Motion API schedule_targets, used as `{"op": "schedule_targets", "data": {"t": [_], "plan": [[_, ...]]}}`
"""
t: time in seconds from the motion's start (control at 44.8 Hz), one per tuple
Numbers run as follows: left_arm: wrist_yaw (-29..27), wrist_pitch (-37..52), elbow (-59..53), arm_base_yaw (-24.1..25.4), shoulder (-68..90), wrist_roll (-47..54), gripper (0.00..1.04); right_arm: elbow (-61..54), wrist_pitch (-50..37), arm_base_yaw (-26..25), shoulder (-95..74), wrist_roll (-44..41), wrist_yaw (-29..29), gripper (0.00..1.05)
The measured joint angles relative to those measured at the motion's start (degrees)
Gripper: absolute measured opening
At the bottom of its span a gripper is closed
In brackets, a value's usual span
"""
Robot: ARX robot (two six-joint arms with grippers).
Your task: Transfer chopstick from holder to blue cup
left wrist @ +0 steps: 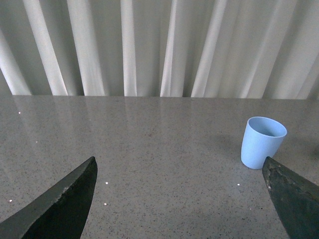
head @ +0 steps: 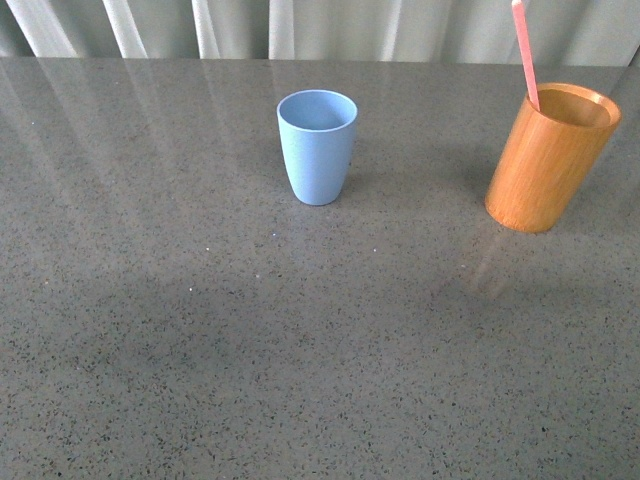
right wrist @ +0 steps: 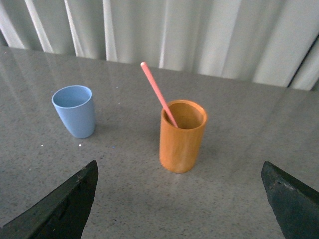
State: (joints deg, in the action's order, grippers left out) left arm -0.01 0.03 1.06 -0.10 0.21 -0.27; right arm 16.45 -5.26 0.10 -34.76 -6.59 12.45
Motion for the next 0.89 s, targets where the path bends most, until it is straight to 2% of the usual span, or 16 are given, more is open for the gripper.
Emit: {"op": "schedule_targets", "data": {"t": [0.134, 0.335, 0.647, 0.892], "plan": [[0.0, 0.0, 0.0, 0.0, 0.0, 0.0, 0.98, 11.3, -2.0, 4.6, -19.8, 0.8, -0.8, 0.95], [0.0, 0.0, 0.0, 0.0, 0.0, 0.0, 0.98, 25.5, -3.2, 10.3, -39.3, -0.8, -0.3, 0.95], [0.0, 0.0, 0.0, 0.0, 0.0, 0.0, 0.98, 37.6, -8.9, 12.9, -58.4, -5.0, -3.4, 0.95], [0.0, 0.0, 0.0, 0.0, 0.0, 0.0, 0.98, 44.3, -11.4, 11.5, -68.0, -6.7, -6.3, 0.95]]}}
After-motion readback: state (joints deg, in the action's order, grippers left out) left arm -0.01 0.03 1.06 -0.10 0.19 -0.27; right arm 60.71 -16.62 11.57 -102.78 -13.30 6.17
